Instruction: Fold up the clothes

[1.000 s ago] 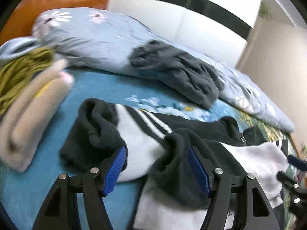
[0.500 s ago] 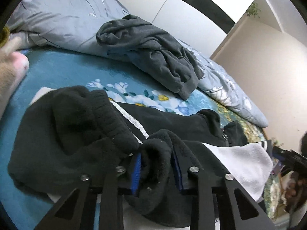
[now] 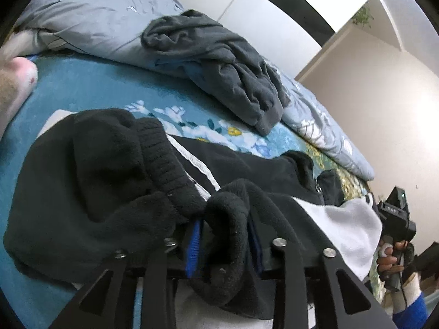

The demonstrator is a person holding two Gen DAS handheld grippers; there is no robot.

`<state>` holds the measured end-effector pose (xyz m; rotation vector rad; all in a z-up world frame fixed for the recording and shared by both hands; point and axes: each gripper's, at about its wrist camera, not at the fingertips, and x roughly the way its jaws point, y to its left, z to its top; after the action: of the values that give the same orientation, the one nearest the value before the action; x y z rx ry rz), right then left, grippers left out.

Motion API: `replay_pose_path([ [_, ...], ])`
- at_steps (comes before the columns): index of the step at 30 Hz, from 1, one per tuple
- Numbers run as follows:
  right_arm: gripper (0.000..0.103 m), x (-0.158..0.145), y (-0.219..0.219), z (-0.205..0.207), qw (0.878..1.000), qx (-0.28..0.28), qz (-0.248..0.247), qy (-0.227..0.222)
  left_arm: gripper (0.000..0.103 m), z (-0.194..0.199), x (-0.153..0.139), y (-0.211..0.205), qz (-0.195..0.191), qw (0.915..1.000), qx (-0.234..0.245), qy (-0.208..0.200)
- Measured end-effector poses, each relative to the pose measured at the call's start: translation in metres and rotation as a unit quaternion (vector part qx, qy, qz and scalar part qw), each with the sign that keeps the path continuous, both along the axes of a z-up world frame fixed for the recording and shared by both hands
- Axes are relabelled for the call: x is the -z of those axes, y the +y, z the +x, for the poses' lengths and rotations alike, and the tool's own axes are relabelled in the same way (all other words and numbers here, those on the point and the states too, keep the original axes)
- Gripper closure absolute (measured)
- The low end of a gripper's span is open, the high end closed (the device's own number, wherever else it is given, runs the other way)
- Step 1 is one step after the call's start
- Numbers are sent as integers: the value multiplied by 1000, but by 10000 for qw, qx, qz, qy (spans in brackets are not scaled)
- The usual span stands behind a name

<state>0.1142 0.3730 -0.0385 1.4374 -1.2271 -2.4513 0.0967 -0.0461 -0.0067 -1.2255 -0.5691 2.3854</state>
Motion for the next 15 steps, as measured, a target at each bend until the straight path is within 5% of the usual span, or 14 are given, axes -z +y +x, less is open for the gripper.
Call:
replay_pose_path([
  [2, 59, -2, -4, 1, 10000, -47, 25, 66, 67, 1, 0, 3, -97, 9999, 43, 77],
  [3, 66, -4, -6, 1, 9999, -66, 61, 91, 69, 2, 0, 5, -147, 9998, 64, 118],
  [4, 85, -6, -7, 0, 9998, -81, 130, 87, 77, 2, -1, 4, -127, 9998, 59, 148],
  [5, 90, -10, -8, 0, 9997, -82, 216, 102, 82, 2, -2, 2, -74, 9998, 56, 159],
  [10, 93, -47, -1, -3, 9956, 112, 803, 474, 86, 4, -29, -4, 16, 9983, 101, 572],
  [15, 93, -63, 12, -25, 9906, 279, 1223, 547, 87, -11, -39, -10, -280, 9966, -87, 765],
])
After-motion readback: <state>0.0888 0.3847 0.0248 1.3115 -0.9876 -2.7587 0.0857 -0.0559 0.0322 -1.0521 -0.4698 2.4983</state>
